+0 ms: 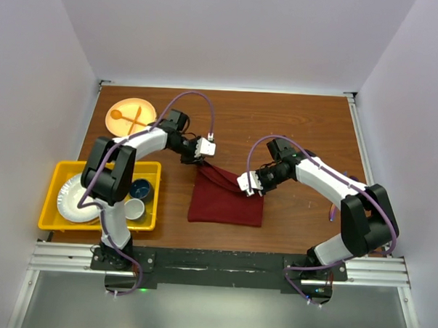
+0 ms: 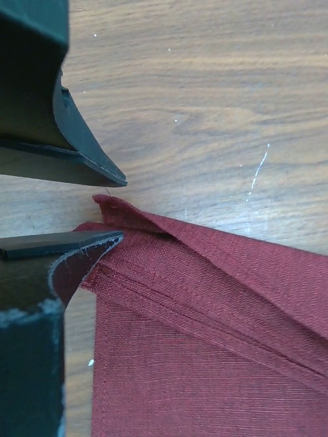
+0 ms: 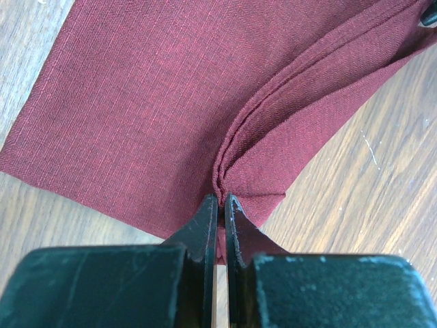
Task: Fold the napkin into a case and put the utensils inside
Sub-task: Fold the lower triangle-folded napkin at the center of the board.
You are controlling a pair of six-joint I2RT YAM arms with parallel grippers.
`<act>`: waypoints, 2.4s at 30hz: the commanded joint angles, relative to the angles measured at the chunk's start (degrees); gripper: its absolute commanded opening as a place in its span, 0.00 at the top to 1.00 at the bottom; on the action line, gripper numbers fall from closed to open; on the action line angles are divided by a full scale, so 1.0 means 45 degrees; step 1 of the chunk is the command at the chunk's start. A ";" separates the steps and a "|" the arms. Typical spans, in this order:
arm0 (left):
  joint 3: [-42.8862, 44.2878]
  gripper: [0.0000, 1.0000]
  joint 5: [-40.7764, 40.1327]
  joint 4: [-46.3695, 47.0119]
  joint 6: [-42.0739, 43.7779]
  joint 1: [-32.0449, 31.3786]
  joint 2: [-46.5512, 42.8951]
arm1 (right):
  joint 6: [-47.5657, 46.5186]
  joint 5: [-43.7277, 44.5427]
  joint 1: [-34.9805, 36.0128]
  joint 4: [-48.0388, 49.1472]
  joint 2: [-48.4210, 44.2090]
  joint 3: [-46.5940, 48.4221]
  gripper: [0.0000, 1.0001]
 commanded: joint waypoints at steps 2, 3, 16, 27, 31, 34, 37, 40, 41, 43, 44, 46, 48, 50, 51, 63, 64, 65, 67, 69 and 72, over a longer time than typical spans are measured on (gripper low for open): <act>0.0448 0.72 0.0033 -0.0190 0.0624 -0.0206 0.0180 | -0.0414 -0.0241 -0.0059 -0.0359 -0.0272 0.0379 1.00; 0.0429 0.73 0.0052 -0.0191 0.0663 -0.0245 0.0180 | -0.0453 -0.0260 -0.0079 -0.0379 -0.0291 0.0379 1.00; 0.0195 1.00 0.0520 -0.1145 0.0800 -0.0441 -0.0873 | -0.0493 -0.0338 -0.0293 -0.0731 -0.0759 0.0301 1.00; -0.0798 1.00 0.0717 -0.3258 0.1387 -0.1220 -0.2319 | -0.1117 -0.0378 -0.0509 -0.1181 -0.1463 -0.0362 1.00; -0.1562 1.00 0.0716 -0.2907 0.0783 -0.1573 -0.2807 | -0.1488 -0.0261 -0.0645 -0.1102 -0.1541 -0.0694 1.00; -0.2148 1.00 0.0600 -0.2497 0.0216 -0.1885 -0.3120 | -0.1976 -0.0299 -0.0781 -0.1238 -0.1755 -0.0909 1.00; -0.2695 1.00 0.0112 -0.2028 -0.0117 -0.2120 -0.3238 | -0.2600 -0.0377 -0.0899 -0.1570 -0.2125 -0.1182 1.00; -0.3008 1.00 -0.0318 -0.1559 -0.0410 -0.2140 -0.3180 | -0.3148 -0.0534 -0.0958 -0.1883 -0.2419 -0.1552 1.00; -0.3047 1.00 -0.0454 -0.1481 -0.0546 -0.2178 -0.3160 | -0.3323 -0.0534 -0.0977 -0.1961 -0.2536 -0.1671 1.00; -0.3106 1.00 -0.0553 -0.1265 -0.0645 -0.2179 -0.3082 | -0.3559 -0.0398 -0.0977 -0.1904 -0.2634 -0.2060 1.00; -0.3106 1.00 -0.0611 -0.1265 -0.0684 -0.2179 -0.3024 | -0.3578 -0.0358 -0.0958 -0.1845 -0.2596 -0.2178 1.00; -0.3145 1.00 -0.0767 -0.1226 -0.0742 -0.2179 -0.2965 | -0.3559 -0.0203 -0.0958 -0.1591 -0.2557 -0.2490 1.00; -0.3223 1.00 -0.0884 -0.1129 -0.0801 -0.2179 -0.2906 | -0.3520 -0.0163 -0.0958 -0.1260 -0.2441 -0.2648 1.00; -0.3262 1.00 -0.1022 -0.1089 -0.0840 -0.2179 -0.2789 | -0.3520 -0.0143 -0.0977 -0.1025 -0.2362 -0.2843 1.00; -0.3243 1.00 -0.1061 -0.1089 -0.0860 -0.2160 -0.2750 | -0.3501 -0.0162 -0.0958 -0.0773 -0.2246 -0.2921 1.00; -0.3165 1.00 -0.1510 -0.1108 -0.1406 -0.2257 -0.1931 | -0.2856 0.0599 -0.0977 0.0948 -0.0332 -0.2571 1.00; -0.3165 1.00 -0.1626 -0.1147 -0.1484 -0.2257 -0.1872 | -0.2856 0.0734 -0.0977 0.1026 0.0095 -0.2512 1.00; -0.3165 1.00 -0.1705 -0.1128 -0.1523 -0.2257 -0.1813 | -0.2856 0.0852 -0.0977 0.1239 0.0273 -0.2454 1.00; -0.3146 1.00 -0.1958 -0.1128 -0.1660 -0.2237 -0.1637 | -0.2778 0.1028 -0.0997 0.1300 0.0547 -0.2181 1.00; -0.3106 1.00 -0.2018 -0.1148 -0.1739 -0.2257 -0.1501 | -0.2758 0.1048 -0.0997 0.1184 0.0705 -0.1927 1.00; -0.3067 1.00 -0.1921 -0.1129 -0.1738 -0.2257 -0.1636 | -0.2894 0.1029 -0.1094 0.0832 0.0413 -0.1770 1.00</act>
